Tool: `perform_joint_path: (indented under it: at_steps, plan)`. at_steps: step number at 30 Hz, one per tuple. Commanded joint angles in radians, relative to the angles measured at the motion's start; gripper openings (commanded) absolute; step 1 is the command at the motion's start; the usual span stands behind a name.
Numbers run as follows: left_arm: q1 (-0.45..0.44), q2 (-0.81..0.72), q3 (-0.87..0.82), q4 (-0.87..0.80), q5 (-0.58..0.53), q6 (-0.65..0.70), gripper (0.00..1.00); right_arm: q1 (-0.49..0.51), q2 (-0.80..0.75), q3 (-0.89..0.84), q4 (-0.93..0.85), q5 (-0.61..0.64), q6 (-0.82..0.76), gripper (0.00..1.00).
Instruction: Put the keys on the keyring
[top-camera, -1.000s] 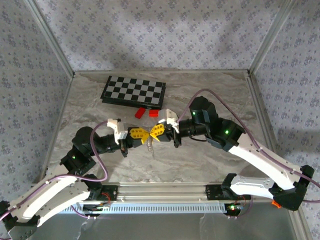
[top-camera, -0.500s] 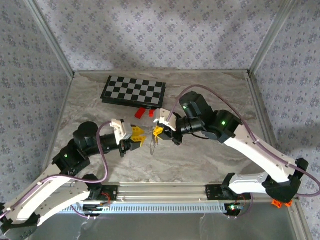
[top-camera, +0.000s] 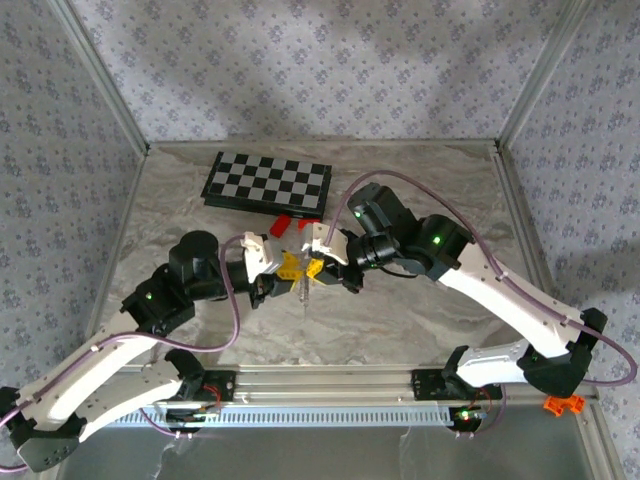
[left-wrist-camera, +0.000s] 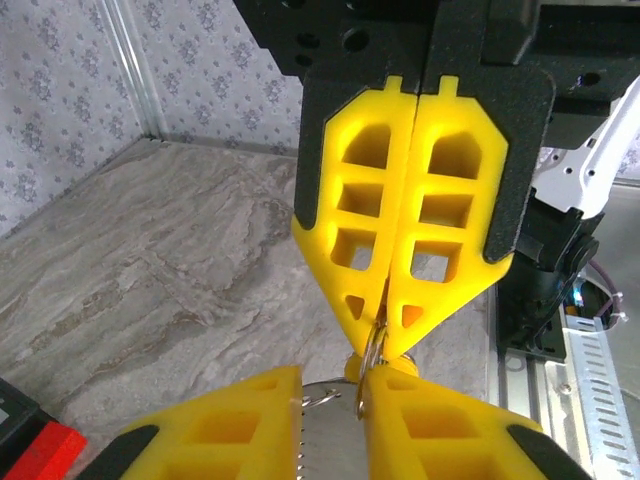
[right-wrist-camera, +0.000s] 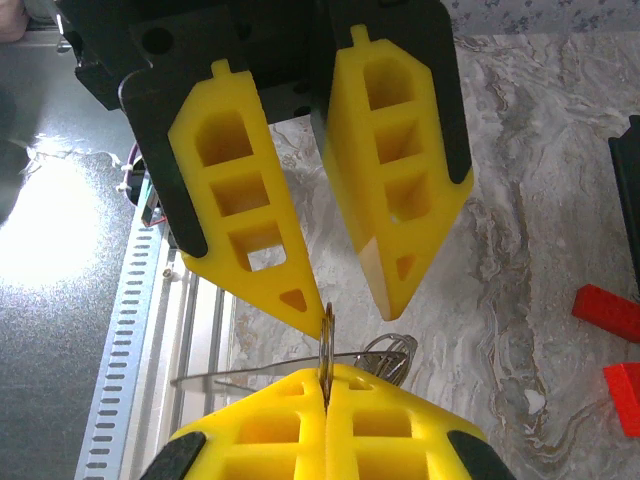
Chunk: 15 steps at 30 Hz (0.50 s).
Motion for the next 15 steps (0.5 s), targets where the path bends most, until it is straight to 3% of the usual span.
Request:
perform_joint_path:
  at_steps: [1,11,15]
  plan:
    - [-0.007,0.0,0.037,0.011,0.023,0.017,0.2,0.009,0.006,0.034,-0.01,-0.026,-0.018,0.0]
    - [-0.011,0.006,0.029,0.035,0.039,0.007,0.14,0.009,0.007,0.026,0.012,-0.042,-0.01,0.0]
    - [-0.013,0.004,0.025,0.046,0.044,-0.001,0.01,0.012,0.007,0.025,0.013,-0.044,-0.01,0.0]
